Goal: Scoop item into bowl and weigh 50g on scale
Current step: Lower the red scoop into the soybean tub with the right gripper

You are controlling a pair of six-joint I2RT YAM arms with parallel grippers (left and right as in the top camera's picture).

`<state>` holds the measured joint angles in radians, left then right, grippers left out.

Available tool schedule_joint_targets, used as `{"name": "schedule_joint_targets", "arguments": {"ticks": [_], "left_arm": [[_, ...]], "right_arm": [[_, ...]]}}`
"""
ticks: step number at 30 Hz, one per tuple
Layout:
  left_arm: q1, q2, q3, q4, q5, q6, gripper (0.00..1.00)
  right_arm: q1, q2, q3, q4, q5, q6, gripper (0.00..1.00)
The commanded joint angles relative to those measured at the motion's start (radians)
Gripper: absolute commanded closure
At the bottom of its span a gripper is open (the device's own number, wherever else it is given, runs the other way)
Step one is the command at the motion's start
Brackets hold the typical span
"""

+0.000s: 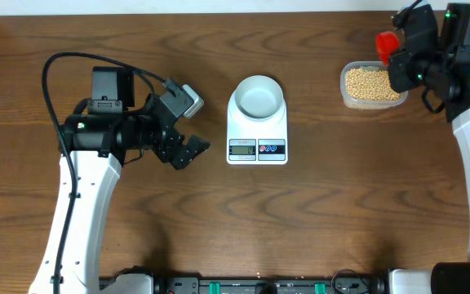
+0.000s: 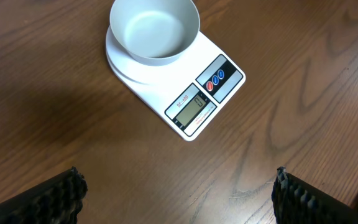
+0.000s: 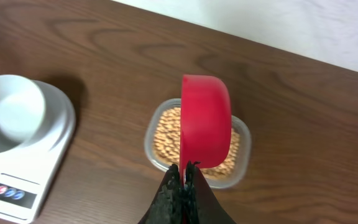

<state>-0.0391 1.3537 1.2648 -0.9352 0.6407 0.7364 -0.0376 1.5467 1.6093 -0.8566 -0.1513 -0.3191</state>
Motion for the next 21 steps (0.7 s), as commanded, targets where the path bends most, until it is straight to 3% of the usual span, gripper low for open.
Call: {"name": "schedule_joint_targets", "arguments": {"ticks": [1,17,21], "left_arm": [[0.004,-0.009,0.029,-0.002,-0.006,-0.005,0.02],[0.004,-0.009,0.029,-0.002,-0.006,-0.005,0.02],[0.004,-0.009,0.029,-0.002,-0.006,-0.005,0.02]], "right_arm": [[-0.010,-0.002,0.014,-0.005,0.029,-0.038,0.99],[-0.007,0.189,0.000,-0.061,0.117,-0.033,0.99],[0.006,0.226,-0.002,-0.064,0.216,-0.034,0.99]]}}
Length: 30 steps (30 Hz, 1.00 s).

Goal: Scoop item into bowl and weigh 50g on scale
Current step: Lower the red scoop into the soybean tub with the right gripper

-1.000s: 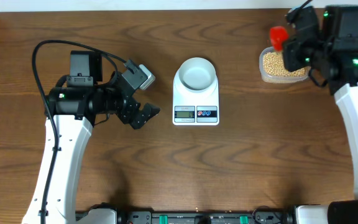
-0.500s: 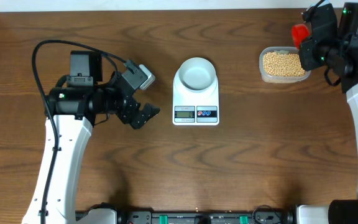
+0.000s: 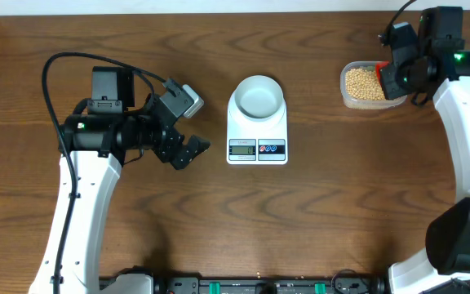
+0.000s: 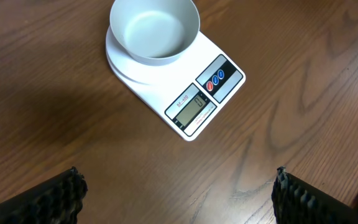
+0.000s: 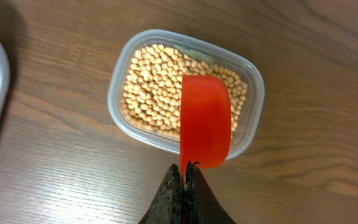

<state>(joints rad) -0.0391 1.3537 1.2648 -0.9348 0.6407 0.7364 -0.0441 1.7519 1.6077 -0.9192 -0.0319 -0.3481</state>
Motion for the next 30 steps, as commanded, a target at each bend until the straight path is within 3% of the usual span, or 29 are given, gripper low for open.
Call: {"name": "schedule_joint_targets", "arguments": {"ticks": [1,14,30], "left_arm": [[0.004,-0.009,0.029,-0.003,-0.006,-0.005,0.02],[0.004,-0.009,0.029,-0.003,-0.006,-0.005,0.02],[0.004,-0.009,0.029,-0.003,-0.006,-0.005,0.02]], "right_arm": [[0.014,0.029,-0.001,-0.001,0.117,-0.005,0.99],[0.052,0.153,-0.001,0.055,0.316,0.021,0.99],[0.059,0.244,-0.001,0.089,0.302,0.023,0.99]]}}
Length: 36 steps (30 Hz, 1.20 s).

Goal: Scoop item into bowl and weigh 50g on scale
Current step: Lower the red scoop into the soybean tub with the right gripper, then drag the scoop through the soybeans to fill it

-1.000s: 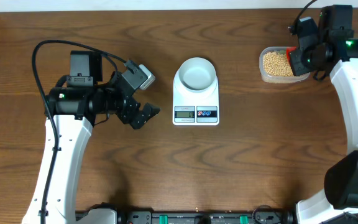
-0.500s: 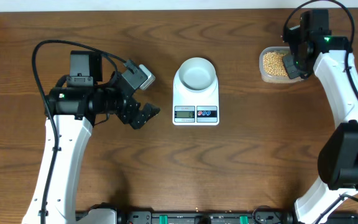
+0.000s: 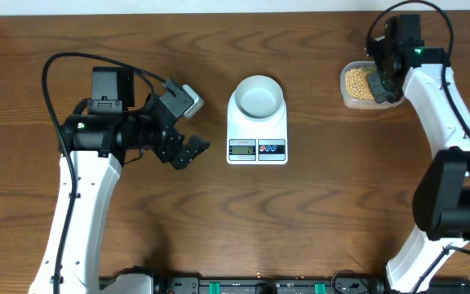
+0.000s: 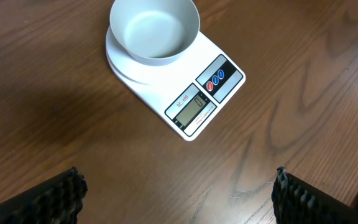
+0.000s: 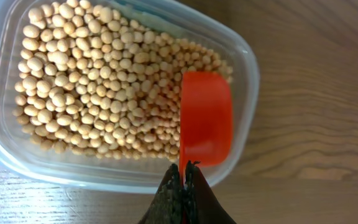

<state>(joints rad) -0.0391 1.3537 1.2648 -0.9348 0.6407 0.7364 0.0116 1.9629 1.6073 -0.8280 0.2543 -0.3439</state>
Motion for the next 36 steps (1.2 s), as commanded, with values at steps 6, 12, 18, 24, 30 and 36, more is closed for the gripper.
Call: {"name": "schedule_joint_targets", "arguments": {"ticks": [6,12,18,24,30,36], "left_arm": [[0.004,-0.009,0.029,-0.003,-0.006,-0.005,0.02],[0.004,-0.009,0.029,-0.003,-0.006,-0.005,0.02],[0.004,-0.009,0.029,-0.003,-0.006,-0.005,0.02],[0.004,-0.009,0.029,-0.003,-0.006,-0.005,0.02],[0.004,-0.009,0.029,-0.003,-0.006,-0.005,0.02],[0.004,-0.009,0.029,-0.003,-0.006,-0.005,0.02]], "right_arm": [[0.002,0.045,-0.001,-0.003,-0.136,0.019,0.99],[0.000,0.045,-0.001,-0.004,-0.194,0.070,0.99],[-0.028,0.045,0.000,-0.018,-0.255,0.124,0.99],[-0.079,0.045,0.000,-0.032,-0.362,0.166,0.99],[-0.139,0.045,0.000,-0.044,-0.513,0.196,0.99],[-0.203,0.045,0.000,-0.044,-0.604,0.263,0.99]]}}
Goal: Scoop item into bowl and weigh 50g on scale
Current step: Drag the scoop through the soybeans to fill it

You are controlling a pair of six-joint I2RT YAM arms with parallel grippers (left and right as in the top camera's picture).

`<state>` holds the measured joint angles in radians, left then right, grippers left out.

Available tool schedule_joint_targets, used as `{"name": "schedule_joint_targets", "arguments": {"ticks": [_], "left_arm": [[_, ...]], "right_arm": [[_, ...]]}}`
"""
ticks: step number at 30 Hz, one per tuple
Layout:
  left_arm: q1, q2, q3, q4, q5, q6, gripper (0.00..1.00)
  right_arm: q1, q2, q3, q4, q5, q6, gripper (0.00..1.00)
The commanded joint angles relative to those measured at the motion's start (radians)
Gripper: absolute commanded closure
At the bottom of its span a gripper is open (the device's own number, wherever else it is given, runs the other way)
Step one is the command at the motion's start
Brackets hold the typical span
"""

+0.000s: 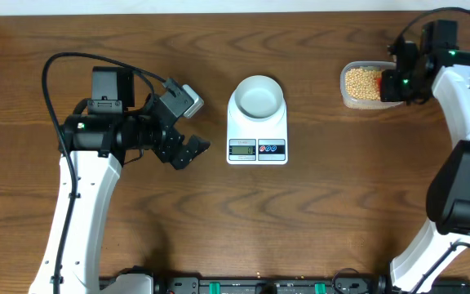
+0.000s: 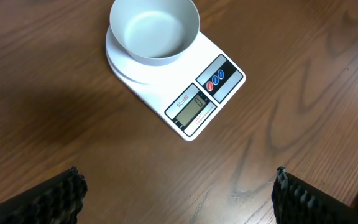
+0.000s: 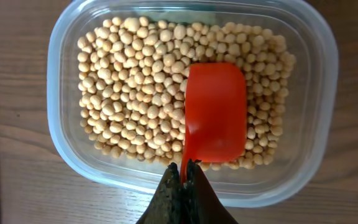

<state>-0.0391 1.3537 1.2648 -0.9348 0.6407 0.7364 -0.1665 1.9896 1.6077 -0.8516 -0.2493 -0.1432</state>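
A clear plastic tub (image 3: pixel 73 155) of soybeans (image 3: pixel 129 93) stands at the table's far right, also visible in the overhead view as the tub (image 1: pixel 349 96). My right gripper (image 3: pixel 184 171) is shut on the handle of a red scoop (image 3: pixel 216 112), whose cup lies among the beans with its back up. A white bowl (image 1: pixel 258 96) sits empty on the white scale (image 1: pixel 257 140) at the table's middle; the display (image 2: pixel 191 106) reads 0. My left gripper (image 2: pixel 179 199) is open above bare wood in front of the scale, left of it in the overhead view.
The brown wooden table (image 1: pixel 341 212) carries nothing else. Its far edge meets a white wall just behind the tub. A black cable loops over the left arm (image 1: pixel 96 135).
My right gripper has turned and shifted over the tub, so the red scoop now lies nearer the tub's middle among the beans. The left arm, bowl and scale are unchanged.
At first my right gripper held the red scoop well above the tub. Then it was lower and closer over the beans. After that the scoop was down in the beans by the tub's right side, and now it lies in their middle. The left gripper stayed open throughout.
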Motion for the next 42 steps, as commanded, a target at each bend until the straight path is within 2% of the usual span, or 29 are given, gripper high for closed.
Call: {"name": "schedule_joint_targets", "arguments": {"ticks": [1,6,13,29,42], "left_arm": [[0.004,-0.009,0.029,-0.003,-0.006,-0.005,0.02],[0.004,-0.009,0.029,-0.003,-0.006,-0.005,0.02],[0.004,-0.009,0.029,-0.002,-0.006,-0.005,0.02],[0.004,-0.009,0.029,-0.003,-0.006,-0.005,0.02],[0.004,-0.009,0.029,-0.003,-0.006,-0.005,0.02]], "right_arm": [[-0.033,0.018,0.000,-0.021,-0.124,0.070,0.99],[-0.064,0.018,-0.001,-0.021,-0.180,0.145,0.99],[-0.067,0.021,-0.001,-0.019,-0.180,0.173,0.99],[-0.145,0.086,-0.002,0.015,-0.214,0.207,0.99],[-0.145,0.137,-0.002,0.021,-0.297,0.209,0.99]]}}
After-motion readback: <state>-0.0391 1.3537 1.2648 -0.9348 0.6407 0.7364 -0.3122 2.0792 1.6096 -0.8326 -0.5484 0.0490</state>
